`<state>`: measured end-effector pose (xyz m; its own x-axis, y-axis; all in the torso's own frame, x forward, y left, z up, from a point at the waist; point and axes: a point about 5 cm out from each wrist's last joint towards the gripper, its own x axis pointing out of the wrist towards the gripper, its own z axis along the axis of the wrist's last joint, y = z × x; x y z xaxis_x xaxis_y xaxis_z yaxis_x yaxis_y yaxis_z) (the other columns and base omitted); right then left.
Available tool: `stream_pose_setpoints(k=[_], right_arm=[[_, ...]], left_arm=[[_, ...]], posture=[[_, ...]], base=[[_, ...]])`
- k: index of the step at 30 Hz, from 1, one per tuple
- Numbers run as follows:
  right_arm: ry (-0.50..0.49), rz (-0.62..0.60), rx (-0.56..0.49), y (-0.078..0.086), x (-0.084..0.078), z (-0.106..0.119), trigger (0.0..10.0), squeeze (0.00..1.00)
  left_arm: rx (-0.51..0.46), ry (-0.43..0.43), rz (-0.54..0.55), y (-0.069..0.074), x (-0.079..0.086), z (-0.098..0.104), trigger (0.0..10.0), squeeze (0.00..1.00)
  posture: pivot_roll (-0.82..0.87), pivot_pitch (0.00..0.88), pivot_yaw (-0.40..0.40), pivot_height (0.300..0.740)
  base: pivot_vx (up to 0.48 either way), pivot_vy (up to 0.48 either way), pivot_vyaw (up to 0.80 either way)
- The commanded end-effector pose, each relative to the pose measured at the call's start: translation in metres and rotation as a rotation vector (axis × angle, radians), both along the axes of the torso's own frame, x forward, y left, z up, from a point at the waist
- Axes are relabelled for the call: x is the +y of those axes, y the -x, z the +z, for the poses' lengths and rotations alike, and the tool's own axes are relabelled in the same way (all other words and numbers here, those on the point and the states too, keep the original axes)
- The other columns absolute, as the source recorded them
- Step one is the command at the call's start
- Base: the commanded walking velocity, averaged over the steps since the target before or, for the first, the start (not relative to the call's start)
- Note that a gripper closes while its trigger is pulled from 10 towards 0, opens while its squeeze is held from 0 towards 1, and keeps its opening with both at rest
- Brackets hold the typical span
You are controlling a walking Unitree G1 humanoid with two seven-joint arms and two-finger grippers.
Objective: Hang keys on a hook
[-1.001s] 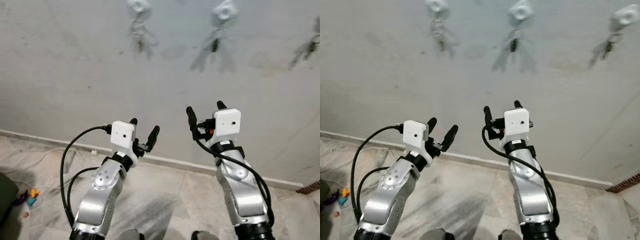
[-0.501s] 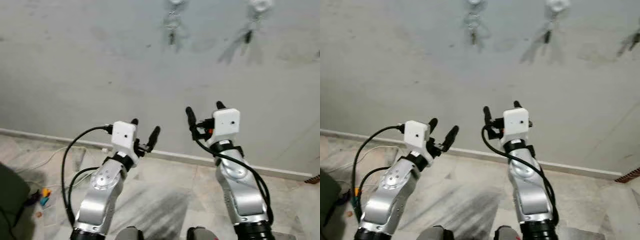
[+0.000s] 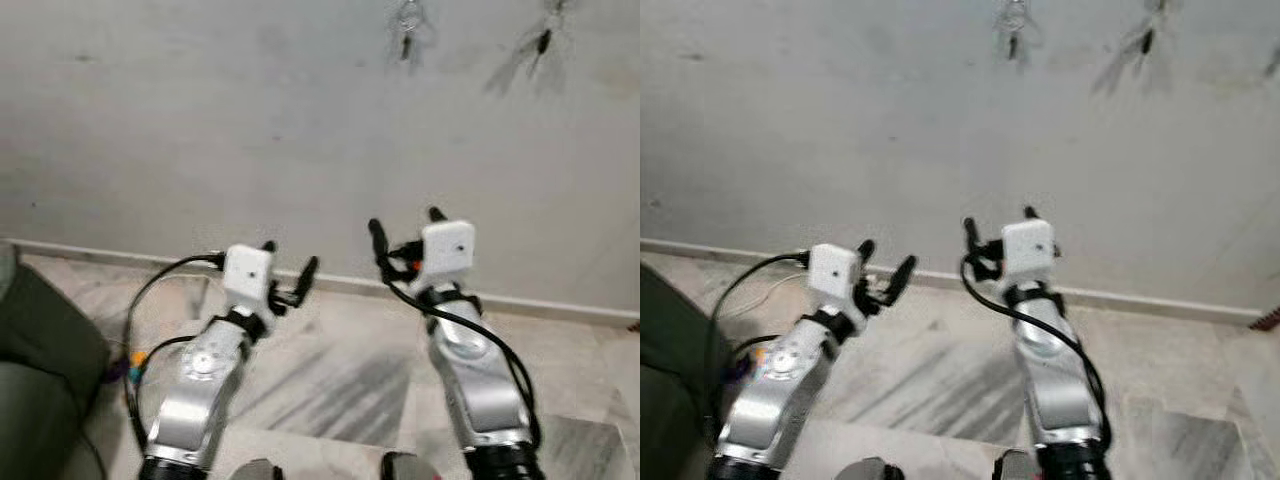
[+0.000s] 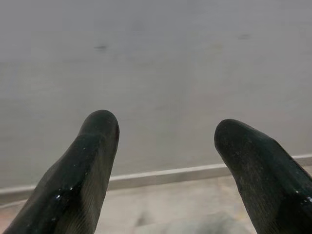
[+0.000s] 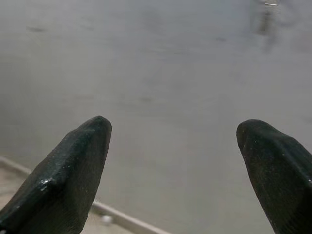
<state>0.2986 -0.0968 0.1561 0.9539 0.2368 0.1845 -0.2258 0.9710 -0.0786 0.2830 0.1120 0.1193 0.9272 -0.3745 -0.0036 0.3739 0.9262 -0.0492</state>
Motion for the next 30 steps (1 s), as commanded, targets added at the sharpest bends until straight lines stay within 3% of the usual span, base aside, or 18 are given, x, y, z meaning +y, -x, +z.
stream_pose_setpoints(k=[1, 22, 25, 30], right_arm=[[0.004, -0.019, 0.0, 0.0, -0.007, 0.0, 10.0, 0.0], [0.023, -0.009, 0.009, 0.0, -0.005, -0.004, 10.0, 0.0], [0.039, -0.003, 0.011, -0.001, -0.004, -0.006, 10.0, 0.0], [0.079, 0.0, 0.059, -0.003, -0.006, -0.023, 10.0, 0.0]], left_arm=[[-0.005, -0.004, -0.021, 0.002, -0.006, -0.002, 10.0, 0.0], [-0.004, -0.023, 0.012, -0.005, 0.0, -0.007, 10.0, 0.0], [0.04, -0.049, 0.019, -0.003, 0.004, -0.022, 10.0, 0.0], [0.173, -0.095, 0.066, 0.005, 0.018, -0.063, 10.0, 0.0]], posture=[[-0.02, 0.146, 0.06, 0.74], [-0.02, 0.147, 0.058, 0.74], [-0.02, 0.147, 0.058, 0.74], [-0.02, 0.148, 0.052, 0.74]], base=[[-0.296, 0.379, 0.0], [0.0, 0.0, 0.0], [0.0, 0.0, 0.8], [0.0, 0.0, 0.8]])
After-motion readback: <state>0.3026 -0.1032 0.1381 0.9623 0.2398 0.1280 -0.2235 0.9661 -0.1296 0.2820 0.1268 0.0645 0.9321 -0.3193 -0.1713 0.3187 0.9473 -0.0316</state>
